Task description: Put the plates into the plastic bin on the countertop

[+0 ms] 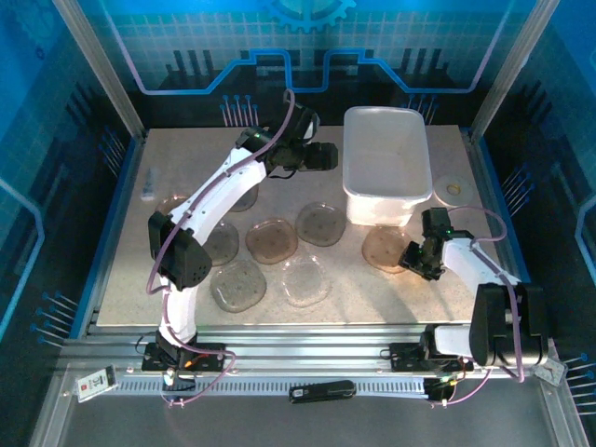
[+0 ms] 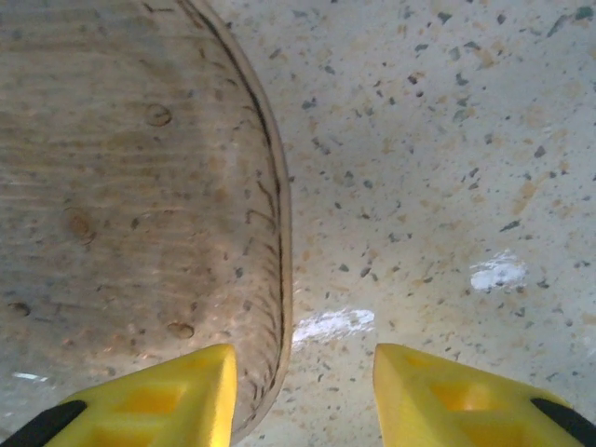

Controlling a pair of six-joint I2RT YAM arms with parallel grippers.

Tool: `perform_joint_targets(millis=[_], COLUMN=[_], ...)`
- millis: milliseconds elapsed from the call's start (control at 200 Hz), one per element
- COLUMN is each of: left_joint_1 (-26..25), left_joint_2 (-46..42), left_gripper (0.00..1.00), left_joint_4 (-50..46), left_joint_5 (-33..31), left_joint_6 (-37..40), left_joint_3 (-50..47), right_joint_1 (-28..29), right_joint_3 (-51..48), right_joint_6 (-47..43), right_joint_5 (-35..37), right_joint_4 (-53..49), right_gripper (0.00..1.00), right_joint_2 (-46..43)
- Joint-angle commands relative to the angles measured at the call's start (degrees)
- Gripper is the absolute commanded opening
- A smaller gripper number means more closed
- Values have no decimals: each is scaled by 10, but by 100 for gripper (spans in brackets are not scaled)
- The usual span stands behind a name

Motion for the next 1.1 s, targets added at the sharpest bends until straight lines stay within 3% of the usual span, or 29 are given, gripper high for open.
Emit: perform_joint_targets(millis=[0,190,450,640,1096], left_joint_1=[0,0,-1,-1,-6], left_joint_2=[-16,-21,-33,-39,-51], left_gripper=[78,78,78,78,78], left_joint_4=[8,8,13,15,22], left_joint_5=[-5,-7,-10,-10,-9], left_joint_6=[15,15,11,8,5], left_joint_3=[-8,-19,-38,-47,-62], right_joint_1=[4,3,0,0,4], right_joint_3=[5,21,25,19,-4], right_joint_6=[-6,-8,-7,-5,-11], right_joint_5=[19,17,11,11,12], right_joint_4=[19,28,35,42,26], right_gripper=[43,38,25,14,1], right_joint_2=[16,48,73,65,10])
